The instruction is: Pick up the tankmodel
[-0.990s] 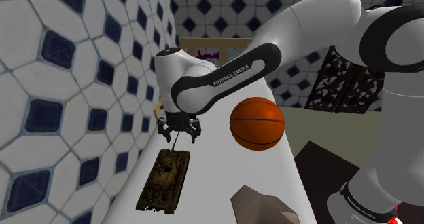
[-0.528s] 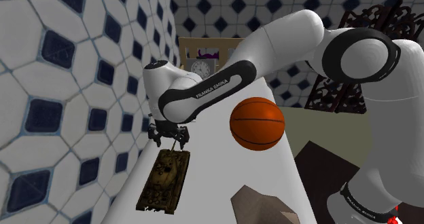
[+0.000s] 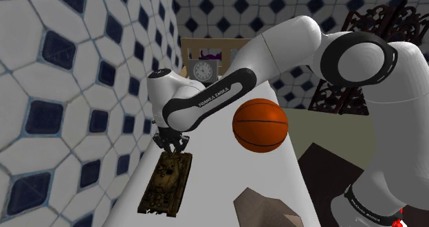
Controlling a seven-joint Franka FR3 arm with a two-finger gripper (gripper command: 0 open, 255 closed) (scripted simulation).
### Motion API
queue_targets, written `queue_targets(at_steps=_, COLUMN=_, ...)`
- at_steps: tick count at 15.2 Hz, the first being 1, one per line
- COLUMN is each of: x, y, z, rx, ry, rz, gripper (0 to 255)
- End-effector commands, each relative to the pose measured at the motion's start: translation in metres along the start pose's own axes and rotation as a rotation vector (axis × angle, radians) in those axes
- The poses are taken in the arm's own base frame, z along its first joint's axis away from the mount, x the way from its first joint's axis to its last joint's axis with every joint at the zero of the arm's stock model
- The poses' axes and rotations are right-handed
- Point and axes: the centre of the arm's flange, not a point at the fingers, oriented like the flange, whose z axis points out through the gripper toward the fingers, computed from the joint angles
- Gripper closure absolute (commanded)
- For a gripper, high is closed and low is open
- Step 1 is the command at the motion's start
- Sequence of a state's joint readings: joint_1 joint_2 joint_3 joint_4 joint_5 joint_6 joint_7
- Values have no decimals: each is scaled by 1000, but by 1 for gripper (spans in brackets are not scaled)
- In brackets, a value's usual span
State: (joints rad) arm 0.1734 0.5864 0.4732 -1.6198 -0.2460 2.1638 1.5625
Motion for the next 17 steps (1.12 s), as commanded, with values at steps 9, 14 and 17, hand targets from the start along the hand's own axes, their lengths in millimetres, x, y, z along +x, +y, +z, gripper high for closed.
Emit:
queue_targets(at_steps=9, x=0, y=0, z=-6, rx=0, ry=0, rz=0, gripper=255)
queue_targets(at_steps=14, x=-1, y=-1, z=-32, rx=0, ry=0, rz=0, gripper=255)
queue_targets(at_steps=17, x=-2, y=-1, z=-48, rx=0, ry=0, rz=0, gripper=255)
